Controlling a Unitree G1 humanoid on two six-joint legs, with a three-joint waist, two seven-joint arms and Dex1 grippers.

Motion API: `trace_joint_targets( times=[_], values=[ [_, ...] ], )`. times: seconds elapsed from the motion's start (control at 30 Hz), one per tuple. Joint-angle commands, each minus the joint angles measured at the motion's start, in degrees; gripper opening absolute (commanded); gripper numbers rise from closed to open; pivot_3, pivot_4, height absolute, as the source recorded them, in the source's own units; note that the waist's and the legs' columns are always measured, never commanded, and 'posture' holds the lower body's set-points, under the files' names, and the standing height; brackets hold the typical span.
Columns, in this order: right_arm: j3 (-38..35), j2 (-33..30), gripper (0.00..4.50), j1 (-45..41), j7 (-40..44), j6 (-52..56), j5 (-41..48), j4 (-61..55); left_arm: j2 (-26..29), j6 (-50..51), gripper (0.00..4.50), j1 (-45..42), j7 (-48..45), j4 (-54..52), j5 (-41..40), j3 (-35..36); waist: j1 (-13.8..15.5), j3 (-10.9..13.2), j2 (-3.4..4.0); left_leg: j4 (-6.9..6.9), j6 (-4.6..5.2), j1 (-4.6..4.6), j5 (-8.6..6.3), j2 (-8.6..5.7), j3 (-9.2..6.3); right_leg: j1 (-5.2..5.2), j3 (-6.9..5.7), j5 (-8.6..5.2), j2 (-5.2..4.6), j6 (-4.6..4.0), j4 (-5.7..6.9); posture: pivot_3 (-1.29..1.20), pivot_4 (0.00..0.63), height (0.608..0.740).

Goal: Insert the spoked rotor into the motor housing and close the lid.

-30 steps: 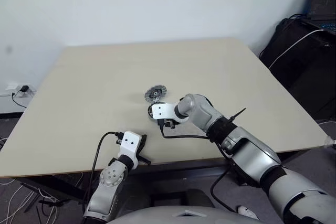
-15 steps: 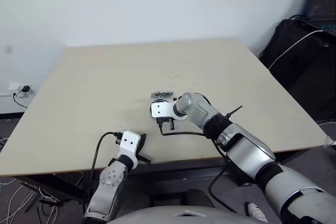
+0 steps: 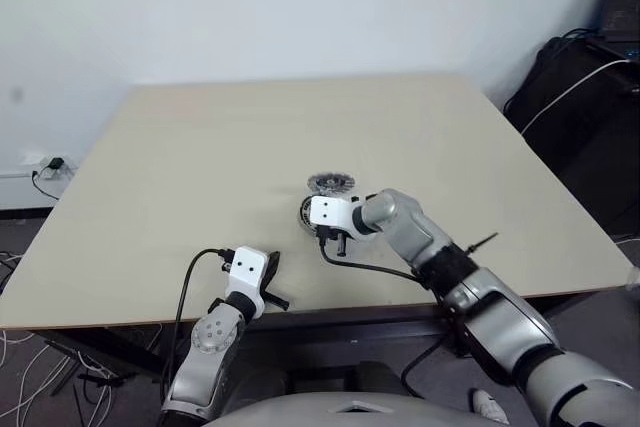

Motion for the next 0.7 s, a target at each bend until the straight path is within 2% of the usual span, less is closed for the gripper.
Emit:
trace_joint_targets(
  times=[0.03, 0.27, 0.37, 0.7],
  values=[
    [-3.57, -1.88, 0.11, 2.09, 0.78, 5.50, 2.38, -12.35, -0.32, -1.00, 0.00, -1.02, -0.68, -0.17, -0.55, -0.53, 0.18, 0.04, -0.06, 0.00, 0.01, -0.05, 0.00, 0.00, 0.02, 0.02, 0.00, 0.00, -0.01, 0.00, 0.00, 0.00, 0.000, 0.740],
    [-5.30, -6.68, 0.11, 9.78, 0.06, 16.06, 5.29, -28.06, -0.32, -1.03, 0.00, -1.42, -1.60, 0.62, -0.69, -1.24, 0.72, 0.26, -0.35, 0.13, 0.02, -0.08, -0.01, 0.03, 0.02, 0.02, -0.11, -0.19, -0.02, 0.28, -0.03, 0.00, 0.000, 0.740],
    [-6.45, -6.69, 0.11, 12.76, -2.09, 21.83, 6.85, -32.63, -0.28, -0.98, 0.00, -1.50, -1.99, 0.88, -0.72, -1.42, 0.82, 0.30, -0.41, 0.16, 0.01, -0.07, -0.01, 0.05, 0.02, 0.03, -0.12, -0.20, -0.04, 0.30, -0.04, 0.00, 0.000, 0.740],
    [-11.44, 7.68, 0.11, 14.83, -19.63, 43.93, 9.94, -32.71, -0.28, -0.92, 0.00, -1.76, -2.59, 1.12, -0.61, -1.57, 0.88, 0.33, -0.47, 0.17, -0.20, -0.04, -0.05, 0.09, -0.03, 0.00, -0.09, -0.20, -0.02, 0.31, -0.02, 0.00, 0.000, 0.740]
  ],
)
